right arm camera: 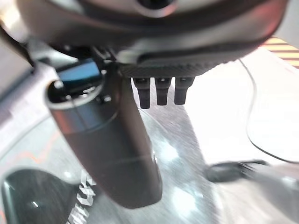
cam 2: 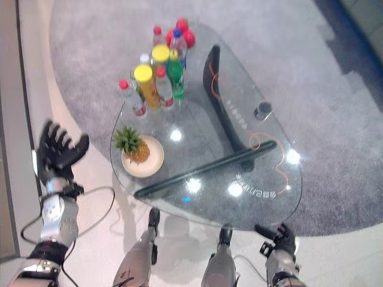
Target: Pick up the fruit to the plate
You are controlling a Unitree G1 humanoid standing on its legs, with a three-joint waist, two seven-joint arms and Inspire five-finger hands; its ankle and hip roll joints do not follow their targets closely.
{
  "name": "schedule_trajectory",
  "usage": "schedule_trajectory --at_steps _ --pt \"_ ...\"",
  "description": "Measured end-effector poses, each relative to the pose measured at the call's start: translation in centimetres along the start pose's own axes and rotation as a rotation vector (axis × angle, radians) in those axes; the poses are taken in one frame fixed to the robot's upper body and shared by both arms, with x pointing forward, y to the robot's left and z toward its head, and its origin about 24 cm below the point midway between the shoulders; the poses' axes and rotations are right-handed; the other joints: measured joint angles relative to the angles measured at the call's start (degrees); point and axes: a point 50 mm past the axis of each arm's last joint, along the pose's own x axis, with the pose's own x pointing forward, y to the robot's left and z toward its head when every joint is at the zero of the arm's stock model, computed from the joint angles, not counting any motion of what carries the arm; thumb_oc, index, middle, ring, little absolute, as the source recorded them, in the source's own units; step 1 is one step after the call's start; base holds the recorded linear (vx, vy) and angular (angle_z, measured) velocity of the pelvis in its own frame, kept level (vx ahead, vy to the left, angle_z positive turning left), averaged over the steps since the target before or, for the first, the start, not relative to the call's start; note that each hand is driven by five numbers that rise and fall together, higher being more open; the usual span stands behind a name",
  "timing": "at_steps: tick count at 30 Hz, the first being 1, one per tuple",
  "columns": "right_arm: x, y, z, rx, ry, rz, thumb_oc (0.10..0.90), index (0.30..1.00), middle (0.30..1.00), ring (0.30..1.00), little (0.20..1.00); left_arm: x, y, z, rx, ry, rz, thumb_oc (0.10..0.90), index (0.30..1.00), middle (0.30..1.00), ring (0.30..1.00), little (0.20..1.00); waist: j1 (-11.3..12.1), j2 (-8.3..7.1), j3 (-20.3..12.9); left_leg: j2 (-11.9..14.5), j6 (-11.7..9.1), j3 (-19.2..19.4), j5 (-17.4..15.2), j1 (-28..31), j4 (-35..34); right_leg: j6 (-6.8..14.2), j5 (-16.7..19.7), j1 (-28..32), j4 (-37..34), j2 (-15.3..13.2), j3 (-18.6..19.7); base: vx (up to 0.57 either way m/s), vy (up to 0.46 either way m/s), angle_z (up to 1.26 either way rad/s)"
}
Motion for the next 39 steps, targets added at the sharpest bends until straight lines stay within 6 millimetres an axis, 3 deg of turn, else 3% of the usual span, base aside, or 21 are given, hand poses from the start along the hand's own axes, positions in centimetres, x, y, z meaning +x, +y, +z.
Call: schedule_trajectory --at_steps 3,6,8,11,17,23,39 --pt "-0.4 -0.2 -2.0 -0.076 0.067 0.015 0.8 0.9 0.9 0.9 0.9 -2.5 2.5 -4.3 0.092 0.204 0.032 0.8 0.9 0.9 0.9 0.9 -1.4 -0.64 -4.5 0.3 -0.3 0.8 -0.9 2.4 0.0 -0.1 -0.6 1.9 0.0 0.3 0.0 0.19 0.045 -0.11" --pt "-0.6 -1.0 -3.3 -0.145 0.102 0.015 0.8 0.9 0.9 0.9 0.9 -4.7 4.2 -7.1 0.176 0.358 0.038 0.8 0.9 0.9 0.9 0.9 -2.7 -1.26 -8.3 0.9 -0.5 1.5 -1.7 4.3 -0.2 -0.4 -1.0 3.4 0.0 0.7 0.3 0.17 0.032 -0.1" --pt "-1.0 -2.0 -4.8 -0.18 0.149 0.01 0.8 0.9 0.9 0.9 0.9 -6.2 5.3 -8.4 0.236 0.446 0.034 0.8 0.9 0.9 0.9 0.9 -3.0 -1.57 -11.8 1.7 -0.7 2.5 -2.2 4.6 -0.5 -0.6 -1.1 3.5 0.0 1.1 0.4 0.11 0.005 -0.06" --pt "-1.6 -3.5 -6.8 -0.225 0.224 -0.018 0.8 0.9 0.9 0.9 0.9 -7.8 6.5 -9.9 0.308 0.561 0.037 0.8 0.9 0.9 0.9 0.9 -3.2 -1.3 -14.5 2.3 -0.8 3.2 -2.3 5.6 -0.5 -1.1 -1.7 4.3 -0.1 1.4 0.6 0.07 0.002 -0.05" --pt "-2.2 -4.5 -8.3 -0.326 0.294 -0.011 0.8 0.9 0.9 0.9 0.9 -13.2 9.2 -13.3 0.465 0.91 0.001 0.8 0.9 0.9 0.9 0.9 -4.6 1.2 -16.5 3.1 -0.9 5.4 -2.3 7.1 -0.5 -1.1 -1.7 4.9 -0.3 1.8 1.8 0.05 0.013 -0.08" --pt "-2.2 -4.1 -8.2 -0.409 0.294 0.032 0.8 0.9 0.9 0.9 0.9 -18.2 9.4 -15.7 0.481 1.264 -0.087 0.8 0.9 0.9 0.9 0.9 -4.6 2.34 -17.4 3.6 -1.1 6.4 -2.5 8.0 -0.4 -1.2 -2.1 5.3 -0.3 2.1 1.9 0.04 0.025 -0.03" --pt "-2.9 -4.5 -10.0 -0.516 0.489 0.112 0.8 0.9 0.9 0.9 0.9 -18.5 9.4 -15.9 0.554 1.356 -0.135 0.8 0.9 0.9 0.9 0.9 -4.8 2.03 -18.4 3.9 -1.7 6.6 -3.1 9.9 -0.5 -1.0 -2.5 7.1 -0.2 2.3 1.9 0.02 0.001 0.0"
